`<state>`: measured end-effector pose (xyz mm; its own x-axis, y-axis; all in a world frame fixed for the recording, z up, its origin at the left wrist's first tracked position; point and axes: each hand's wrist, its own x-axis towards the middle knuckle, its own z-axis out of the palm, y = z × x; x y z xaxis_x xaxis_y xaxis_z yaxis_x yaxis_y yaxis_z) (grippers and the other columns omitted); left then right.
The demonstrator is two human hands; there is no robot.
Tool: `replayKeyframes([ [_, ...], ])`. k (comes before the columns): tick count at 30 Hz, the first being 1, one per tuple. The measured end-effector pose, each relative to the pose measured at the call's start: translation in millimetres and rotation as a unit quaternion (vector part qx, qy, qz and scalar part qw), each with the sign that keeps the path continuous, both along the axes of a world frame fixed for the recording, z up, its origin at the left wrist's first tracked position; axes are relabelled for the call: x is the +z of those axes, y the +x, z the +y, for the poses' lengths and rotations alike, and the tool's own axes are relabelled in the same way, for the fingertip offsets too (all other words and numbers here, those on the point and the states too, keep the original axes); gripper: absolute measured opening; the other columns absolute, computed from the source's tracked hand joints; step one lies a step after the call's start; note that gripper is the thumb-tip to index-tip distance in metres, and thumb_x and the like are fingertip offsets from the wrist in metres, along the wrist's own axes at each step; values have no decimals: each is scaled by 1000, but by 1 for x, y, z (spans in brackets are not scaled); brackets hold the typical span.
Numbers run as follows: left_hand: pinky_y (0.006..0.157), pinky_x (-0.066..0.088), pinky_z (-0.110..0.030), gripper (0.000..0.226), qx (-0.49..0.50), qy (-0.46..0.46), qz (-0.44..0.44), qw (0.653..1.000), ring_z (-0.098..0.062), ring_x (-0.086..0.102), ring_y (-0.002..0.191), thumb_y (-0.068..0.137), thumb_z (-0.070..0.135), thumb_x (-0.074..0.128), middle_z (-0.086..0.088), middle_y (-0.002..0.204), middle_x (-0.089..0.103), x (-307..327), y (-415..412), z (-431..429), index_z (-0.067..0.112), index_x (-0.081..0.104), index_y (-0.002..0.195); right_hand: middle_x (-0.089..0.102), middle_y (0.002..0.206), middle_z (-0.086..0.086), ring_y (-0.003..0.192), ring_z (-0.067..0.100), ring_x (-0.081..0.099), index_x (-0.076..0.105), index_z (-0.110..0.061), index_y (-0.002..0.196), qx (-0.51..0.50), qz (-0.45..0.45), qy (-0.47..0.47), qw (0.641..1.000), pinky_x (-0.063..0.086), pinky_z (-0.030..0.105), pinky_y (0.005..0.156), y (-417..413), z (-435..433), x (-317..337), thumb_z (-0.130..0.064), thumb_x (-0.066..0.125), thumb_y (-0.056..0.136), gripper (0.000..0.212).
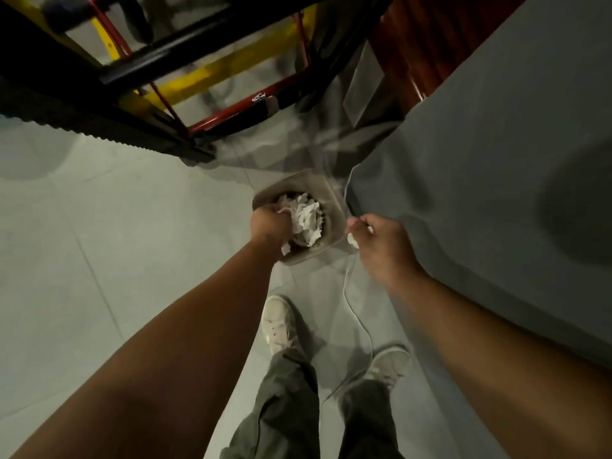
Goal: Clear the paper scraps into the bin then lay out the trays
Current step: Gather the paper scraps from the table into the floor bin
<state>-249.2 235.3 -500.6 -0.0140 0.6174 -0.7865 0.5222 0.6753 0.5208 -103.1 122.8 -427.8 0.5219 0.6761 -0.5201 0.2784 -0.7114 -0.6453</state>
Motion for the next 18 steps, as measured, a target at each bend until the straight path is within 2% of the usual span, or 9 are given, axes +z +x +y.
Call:
replayKeyframes([
  [2,79,55,-32,24,11,0,-4,1000,-28,68,96,93,23,57,-5,102,72,-10,2,5,14,74,107,61,66,13,62,22,52,60,-9,68,-14,4,-5,1000,36,29,58,1,4,-12,-36,54,96,39],
  [5,91,55,-39,14,9,-11,-16,1000,-29,67,98,94,30,58,-4,98,70,-18,2,7,21,69,95,46,54,8,54,19,40,41,-12,57,-37,20,-5,999,32,31,54,2,6,-26,-39,54,95,49],
  [7,93,54,-47,16,8,-13,-25,1000,-34,67,98,93,34,58,-4,96,71,-21,-1,7,24,69,89,47,56,4,55,20,43,45,-12,60,-41,28,-20,999,35,31,55,1,7,-32,-40,55,94,46],
  [9,91,55,-49,13,32,-14,-35,999,-33,68,96,92,33,59,-1,90,71,-22,-5,8,27,68,85,59,68,7,65,23,55,58,-10,74,-47,43,-38,997,45,33,61,-1,9,-38,-39,58,92,35],
  [12,95,54,-45,13,44,-5,-40,998,-26,68,98,92,32,60,-3,99,72,-21,-10,10,23,70,97,63,77,3,74,24,61,63,-19,83,-86,87,-35,992,52,36,68,-8,18,-46,-27,62,90,10],
  [13,95,54,-43,15,43,-4,-40,998,-25,68,99,91,32,60,-4,102,73,-21,-12,11,23,70,98,62,77,1,74,22,60,62,-22,81,-94,98,-33,990,52,36,67,-10,22,-47,-20,61,89,8],
  [15,93,55,-41,16,43,-3,-44,998,-26,68,97,91,31,61,-6,102,73,-19,-16,13,21,70,99,60,75,-1,71,20,57,61,-25,76,-101,121,-34,987,48,35,62,-15,31,-50,-12,55,87,18],
  [18,84,55,-35,23,30,6,-36,999,-24,68,93,93,31,60,-7,102,73,-18,-24,14,15,70,106,53,69,-2,61,15,50,58,-24,80,-96,136,-43,985,39,24,53,-21,46,-52,-10,46,89,21],
])
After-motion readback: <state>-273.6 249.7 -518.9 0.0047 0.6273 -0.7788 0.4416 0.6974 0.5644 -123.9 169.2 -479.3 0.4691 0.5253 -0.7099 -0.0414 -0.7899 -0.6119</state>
